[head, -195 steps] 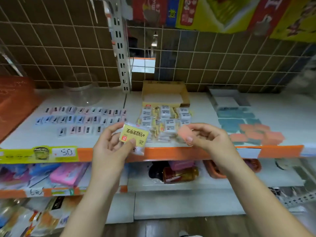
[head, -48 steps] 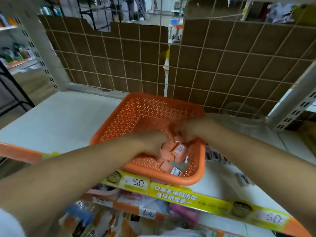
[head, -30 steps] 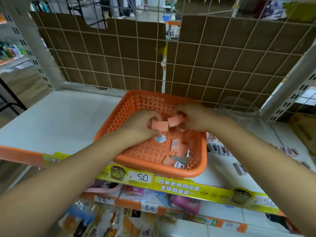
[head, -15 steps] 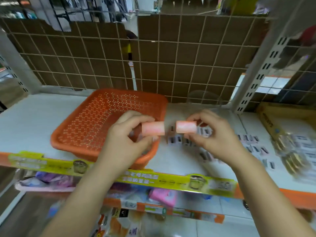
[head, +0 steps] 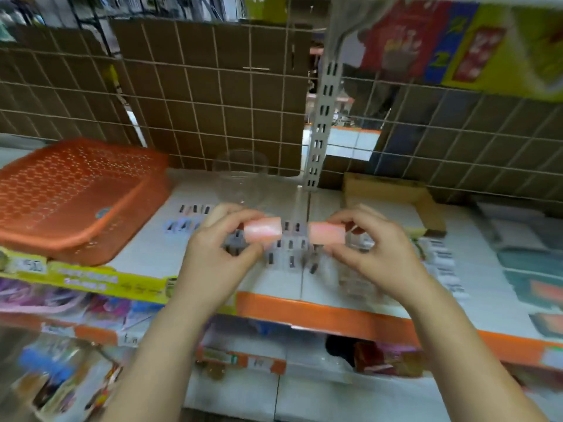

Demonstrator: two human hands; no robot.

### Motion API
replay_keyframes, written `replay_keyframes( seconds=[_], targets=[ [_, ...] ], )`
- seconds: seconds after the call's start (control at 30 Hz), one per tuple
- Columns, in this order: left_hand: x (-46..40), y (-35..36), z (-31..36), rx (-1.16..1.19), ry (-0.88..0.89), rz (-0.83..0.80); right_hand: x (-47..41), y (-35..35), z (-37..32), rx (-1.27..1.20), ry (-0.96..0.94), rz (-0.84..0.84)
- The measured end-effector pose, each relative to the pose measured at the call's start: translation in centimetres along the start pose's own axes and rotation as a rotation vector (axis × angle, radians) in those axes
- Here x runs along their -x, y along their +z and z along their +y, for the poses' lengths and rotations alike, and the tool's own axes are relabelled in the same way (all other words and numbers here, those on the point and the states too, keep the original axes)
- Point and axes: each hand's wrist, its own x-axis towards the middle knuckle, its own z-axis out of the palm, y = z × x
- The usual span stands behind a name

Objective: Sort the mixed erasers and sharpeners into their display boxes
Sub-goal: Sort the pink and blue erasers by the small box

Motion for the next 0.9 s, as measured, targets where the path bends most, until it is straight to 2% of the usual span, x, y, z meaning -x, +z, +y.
replay_keyframes(
  seconds=[0.53, 0.8, 0.9],
  targets=[
    [7.8, 13.9, 13.3, 0.086, -0.048, -0.123, 15.5, -14.2, 6.5, 0.02, 0.147, 0.054],
    [7.0, 24.7, 18.8, 0.086, -0.027, -0.153, 19.4, -23.3, 15.6, 0.038, 0.242, 0.129],
    [5.1, 30.0, 19.8, 0.078, -0.034, -0.157, 19.5, -26.8, 20.5, 0.063, 0.293, 0.102]
  ],
)
